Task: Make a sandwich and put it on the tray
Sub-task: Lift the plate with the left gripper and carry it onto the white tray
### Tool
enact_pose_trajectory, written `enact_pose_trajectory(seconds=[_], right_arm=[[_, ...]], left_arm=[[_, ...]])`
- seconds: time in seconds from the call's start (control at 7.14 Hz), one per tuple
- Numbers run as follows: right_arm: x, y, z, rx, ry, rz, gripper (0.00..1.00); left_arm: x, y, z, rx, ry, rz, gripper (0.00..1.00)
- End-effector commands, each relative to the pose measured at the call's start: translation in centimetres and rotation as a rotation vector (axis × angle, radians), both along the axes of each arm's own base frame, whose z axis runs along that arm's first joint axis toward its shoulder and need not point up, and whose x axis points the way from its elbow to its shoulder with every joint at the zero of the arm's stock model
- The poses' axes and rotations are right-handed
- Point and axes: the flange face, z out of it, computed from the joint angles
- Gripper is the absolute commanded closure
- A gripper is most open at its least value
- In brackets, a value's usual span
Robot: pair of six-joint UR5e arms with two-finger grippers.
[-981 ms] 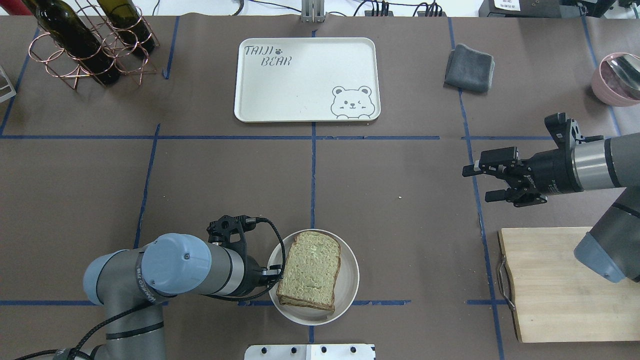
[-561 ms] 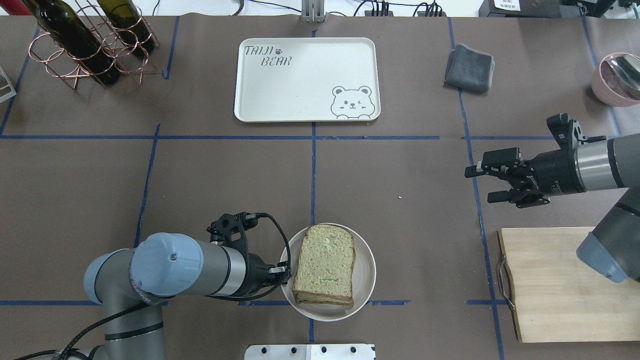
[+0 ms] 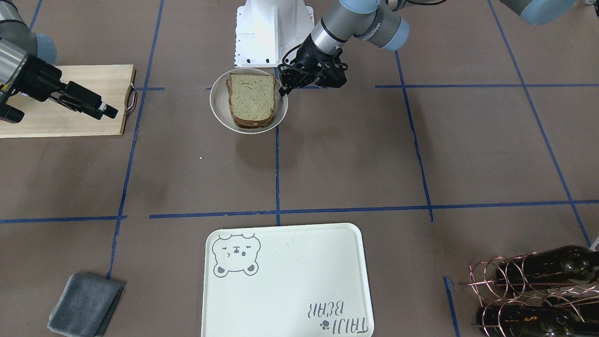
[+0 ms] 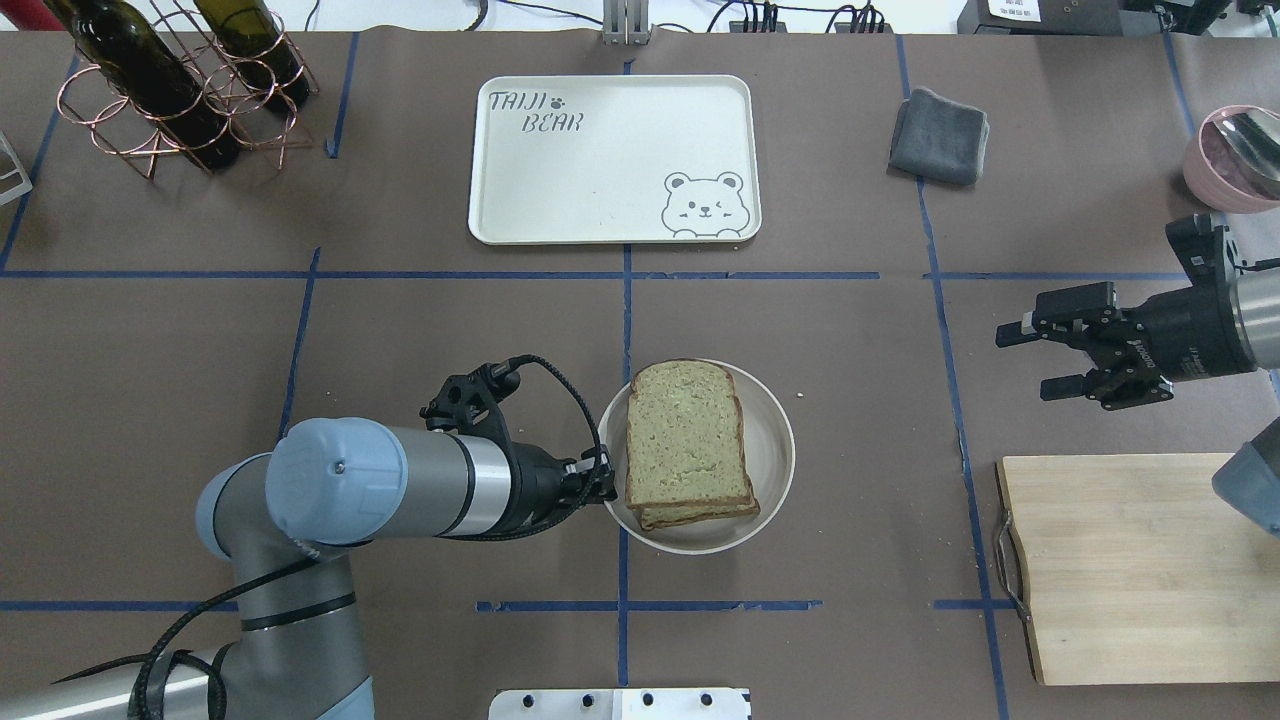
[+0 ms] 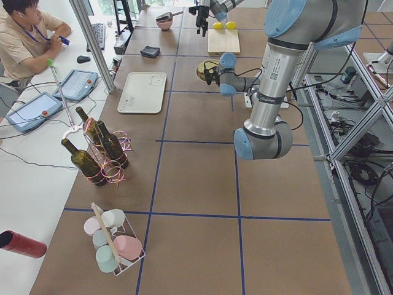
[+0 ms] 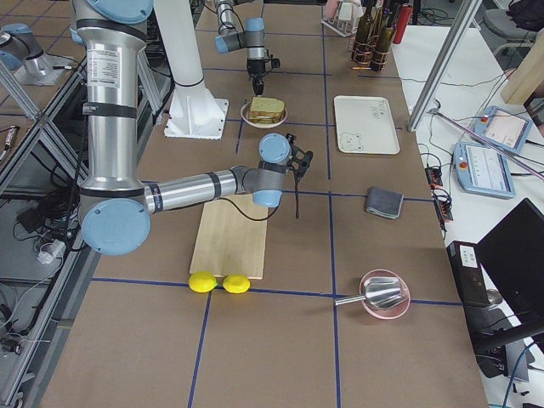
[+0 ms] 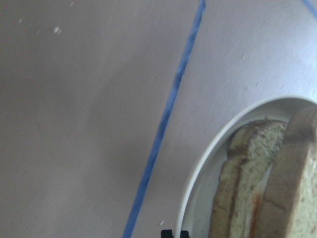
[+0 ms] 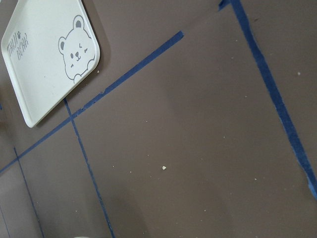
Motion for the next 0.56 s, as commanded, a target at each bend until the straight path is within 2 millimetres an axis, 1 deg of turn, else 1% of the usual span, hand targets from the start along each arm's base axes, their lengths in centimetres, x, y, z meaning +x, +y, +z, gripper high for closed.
enact_pose_trajectory(seconds=[0.0, 0.14, 0.28, 0.42], right_arm=[[1.7, 1.0, 2.4, 0.045, 0.036, -0.003, 0.00], [2.1, 1.6, 3.1, 0.050, 0.035, 0.001, 0.00], [3.3, 3.3, 4.5, 0.055, 0.033, 0.003, 0.00], [4.6, 5.2, 5.9, 0.067, 0.025, 0.003, 0.00]], left_arm=[[2.4, -7.4, -1.0, -0.175, -0.005, -0.167, 1.00], [4.2, -12.1, 0.2, -0.275, -0.065, -0.245, 1.00], [5.0, -16.7, 0.2, -0.332, -0.122, -0.311, 1.00], [3.9, -19.3, 0.7, -0.389, -0.122, -0.366, 1.00]])
